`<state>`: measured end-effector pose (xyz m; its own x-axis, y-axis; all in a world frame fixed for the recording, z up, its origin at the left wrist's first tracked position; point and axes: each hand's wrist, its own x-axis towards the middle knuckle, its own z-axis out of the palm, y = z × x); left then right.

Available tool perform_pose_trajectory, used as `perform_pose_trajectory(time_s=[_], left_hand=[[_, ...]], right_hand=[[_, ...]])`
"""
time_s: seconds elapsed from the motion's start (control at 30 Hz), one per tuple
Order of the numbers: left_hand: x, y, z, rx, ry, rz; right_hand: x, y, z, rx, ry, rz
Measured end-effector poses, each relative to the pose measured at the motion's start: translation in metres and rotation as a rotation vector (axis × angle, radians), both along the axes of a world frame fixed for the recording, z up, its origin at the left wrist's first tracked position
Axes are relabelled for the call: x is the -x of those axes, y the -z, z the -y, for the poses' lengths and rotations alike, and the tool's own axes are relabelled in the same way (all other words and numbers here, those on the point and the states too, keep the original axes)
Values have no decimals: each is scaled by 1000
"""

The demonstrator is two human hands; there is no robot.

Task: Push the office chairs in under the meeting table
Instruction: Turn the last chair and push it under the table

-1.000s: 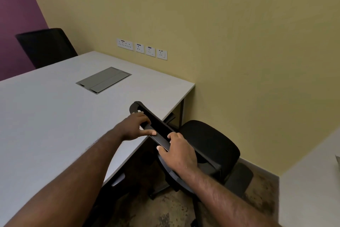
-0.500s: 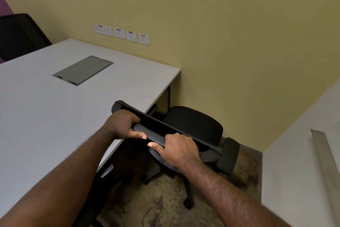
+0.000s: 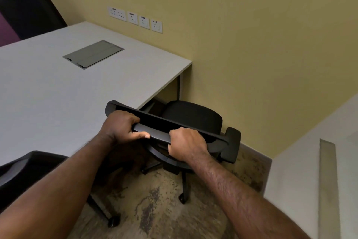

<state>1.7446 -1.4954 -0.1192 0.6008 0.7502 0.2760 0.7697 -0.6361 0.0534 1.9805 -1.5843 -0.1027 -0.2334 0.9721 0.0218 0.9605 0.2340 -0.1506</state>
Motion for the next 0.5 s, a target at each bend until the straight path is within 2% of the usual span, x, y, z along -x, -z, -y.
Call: perform_pose_trajectory(time_s=[0.5], left_hand=[[-101, -6, 71, -19, -276, -30]], right_hand=[[-116, 1, -19, 23, -220, 68]])
